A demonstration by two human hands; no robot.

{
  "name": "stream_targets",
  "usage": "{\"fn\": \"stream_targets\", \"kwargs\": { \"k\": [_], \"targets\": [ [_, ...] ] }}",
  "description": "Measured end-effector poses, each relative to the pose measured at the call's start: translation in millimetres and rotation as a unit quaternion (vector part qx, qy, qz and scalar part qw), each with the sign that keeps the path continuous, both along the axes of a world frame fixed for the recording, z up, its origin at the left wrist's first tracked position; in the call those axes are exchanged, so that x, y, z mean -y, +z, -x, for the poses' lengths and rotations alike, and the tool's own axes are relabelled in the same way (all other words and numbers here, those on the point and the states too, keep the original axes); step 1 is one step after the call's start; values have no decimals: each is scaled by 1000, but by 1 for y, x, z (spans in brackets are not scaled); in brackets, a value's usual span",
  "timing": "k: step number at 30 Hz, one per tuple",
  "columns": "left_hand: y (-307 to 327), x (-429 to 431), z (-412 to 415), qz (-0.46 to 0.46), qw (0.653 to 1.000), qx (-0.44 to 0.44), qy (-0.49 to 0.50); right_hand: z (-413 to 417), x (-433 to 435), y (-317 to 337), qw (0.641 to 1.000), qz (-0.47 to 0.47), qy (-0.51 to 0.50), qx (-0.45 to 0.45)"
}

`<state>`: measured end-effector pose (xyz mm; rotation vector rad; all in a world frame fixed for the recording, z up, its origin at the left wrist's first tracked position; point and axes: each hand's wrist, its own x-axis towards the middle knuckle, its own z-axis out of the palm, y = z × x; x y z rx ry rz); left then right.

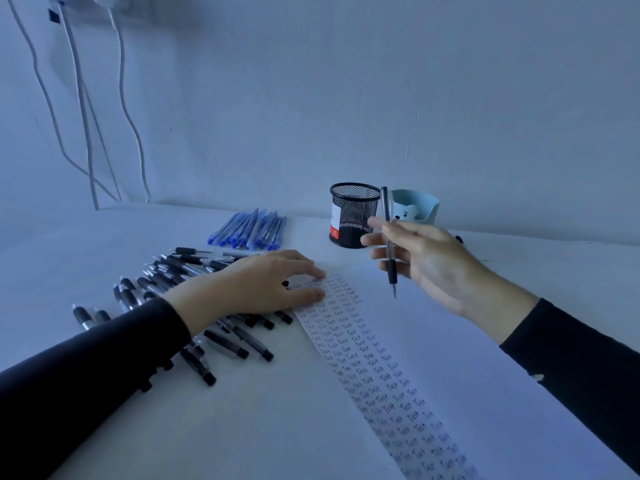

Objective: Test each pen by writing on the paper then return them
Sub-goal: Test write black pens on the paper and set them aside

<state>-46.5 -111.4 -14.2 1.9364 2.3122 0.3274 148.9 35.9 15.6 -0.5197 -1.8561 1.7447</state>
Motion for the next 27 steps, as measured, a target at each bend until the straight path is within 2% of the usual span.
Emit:
{"fn": "stream_targets", "kwargs": {
  "k": [4, 6, 8, 13, 20, 27],
  "targets": [
    [2, -3, 5, -97, 991, 88, 36, -8, -6, 4, 991, 131, 15, -23],
    [6, -3, 17, -151, 984, 66, 69, -12, -11, 5, 988, 153, 17, -21],
    [12, 1, 31, -166, 980, 32, 107, -14, -14, 6, 987, 157, 25, -21],
    [17, 12, 63, -139, 978, -27, 154, -16, -15, 3, 978, 196, 56, -30],
    [10, 11, 69, -92, 982, -54, 159, -15, -13, -1, 959, 270, 59, -57],
    [9, 6, 72, -75, 984, -68, 145, -21, -21, 11, 968, 236, 49, -66]
  ]
}}
